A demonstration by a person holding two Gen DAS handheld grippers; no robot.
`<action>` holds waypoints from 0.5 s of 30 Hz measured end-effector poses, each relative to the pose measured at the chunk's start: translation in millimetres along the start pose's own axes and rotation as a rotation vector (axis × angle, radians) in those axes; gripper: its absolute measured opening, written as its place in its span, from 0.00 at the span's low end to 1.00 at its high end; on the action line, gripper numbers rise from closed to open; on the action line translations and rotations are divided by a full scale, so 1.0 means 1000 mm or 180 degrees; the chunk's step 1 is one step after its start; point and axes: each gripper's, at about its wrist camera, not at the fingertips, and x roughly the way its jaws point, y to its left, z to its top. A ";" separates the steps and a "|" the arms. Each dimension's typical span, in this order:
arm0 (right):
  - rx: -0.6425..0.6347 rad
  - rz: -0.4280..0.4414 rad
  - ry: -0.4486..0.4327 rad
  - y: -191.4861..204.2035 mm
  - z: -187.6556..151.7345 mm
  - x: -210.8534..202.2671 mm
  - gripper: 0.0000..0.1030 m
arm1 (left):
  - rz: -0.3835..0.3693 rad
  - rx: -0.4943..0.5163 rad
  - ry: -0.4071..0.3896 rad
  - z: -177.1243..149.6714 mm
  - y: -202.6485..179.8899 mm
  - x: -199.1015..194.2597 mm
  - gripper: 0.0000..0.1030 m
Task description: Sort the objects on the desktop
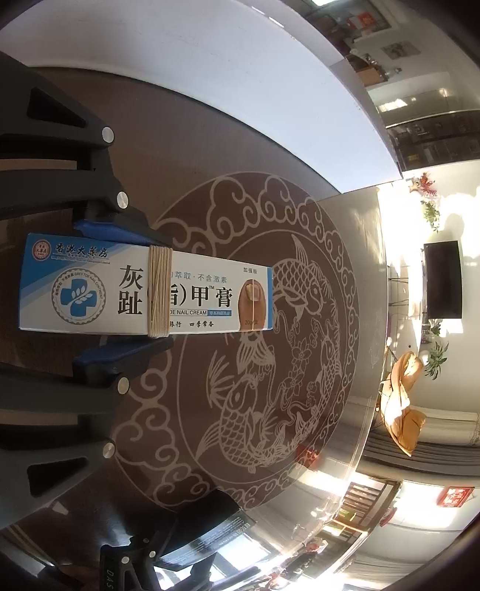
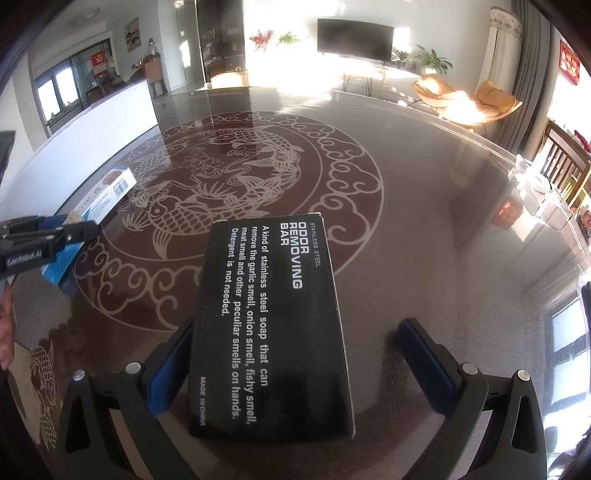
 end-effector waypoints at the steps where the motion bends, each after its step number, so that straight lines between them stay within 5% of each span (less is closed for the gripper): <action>1: -0.0001 -0.0002 0.0001 0.000 0.000 0.000 1.00 | -0.0009 -0.0053 -0.0017 -0.002 -0.003 0.000 0.68; 2: 0.0000 0.0000 0.0001 0.000 0.001 0.000 1.00 | -0.0022 -0.0078 0.0012 -0.004 -0.005 0.004 0.99; 15: 0.0000 0.0000 0.0001 0.000 0.001 0.000 1.00 | -0.0038 -0.0049 0.0058 0.004 -0.013 0.013 1.00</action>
